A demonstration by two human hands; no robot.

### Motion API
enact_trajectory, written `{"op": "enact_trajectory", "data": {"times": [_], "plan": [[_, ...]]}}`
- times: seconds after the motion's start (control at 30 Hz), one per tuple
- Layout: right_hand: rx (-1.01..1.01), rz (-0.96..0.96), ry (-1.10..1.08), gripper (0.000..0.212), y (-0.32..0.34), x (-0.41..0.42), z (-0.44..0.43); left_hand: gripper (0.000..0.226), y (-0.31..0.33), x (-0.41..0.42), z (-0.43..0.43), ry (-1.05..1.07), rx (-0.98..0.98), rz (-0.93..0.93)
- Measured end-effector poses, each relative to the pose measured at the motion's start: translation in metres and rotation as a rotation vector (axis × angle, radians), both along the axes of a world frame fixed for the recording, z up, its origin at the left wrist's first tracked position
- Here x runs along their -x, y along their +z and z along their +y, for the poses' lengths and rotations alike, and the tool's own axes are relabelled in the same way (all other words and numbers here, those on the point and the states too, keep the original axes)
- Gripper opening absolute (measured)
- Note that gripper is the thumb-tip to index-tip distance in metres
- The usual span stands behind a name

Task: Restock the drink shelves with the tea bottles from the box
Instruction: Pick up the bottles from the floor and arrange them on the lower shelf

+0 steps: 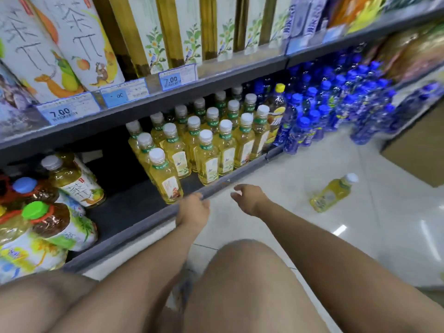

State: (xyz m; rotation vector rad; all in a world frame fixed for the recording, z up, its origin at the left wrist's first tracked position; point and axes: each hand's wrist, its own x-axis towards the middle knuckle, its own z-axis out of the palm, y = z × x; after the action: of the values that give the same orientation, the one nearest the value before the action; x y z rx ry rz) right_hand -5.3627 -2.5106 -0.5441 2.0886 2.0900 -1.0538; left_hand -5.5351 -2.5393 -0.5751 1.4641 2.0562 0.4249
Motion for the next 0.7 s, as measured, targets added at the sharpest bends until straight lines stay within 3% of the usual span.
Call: {"op": "enact_trajectory", "data": {"times": [0.27,0.4,0.5,0.63,0.7], "plan": [[-0.05,-0.019,-0.38,0.049,0.021,-0.166,-0.06,0.025,0.021,-0.14,-0.014,-0.502,-0.092,0.048],[-0.227,-0.015,-0.634,0.043,0.007,-0.238,-0.04,0.025,0.001,-0.205,0.01,-0.705,-0.115,0.107],[-0.285,-0.086,-0.664,0.051,-0.009,-0.287,-0.008,0.023,-0.021,-0.239,0.036,-0.771,-0.127,0.134],[-0.155,-0.111,-0.665,0.068,-0.041,-0.327,0.04,0.024,-0.058,-0.249,0.067,-0.76,-0.105,0.134],[-0.113,-0.124,-0.637,0.063,-0.06,-0.336,0.06,0.023,-0.077,-0.241,0.078,-0.736,-0.072,0.141]]}}
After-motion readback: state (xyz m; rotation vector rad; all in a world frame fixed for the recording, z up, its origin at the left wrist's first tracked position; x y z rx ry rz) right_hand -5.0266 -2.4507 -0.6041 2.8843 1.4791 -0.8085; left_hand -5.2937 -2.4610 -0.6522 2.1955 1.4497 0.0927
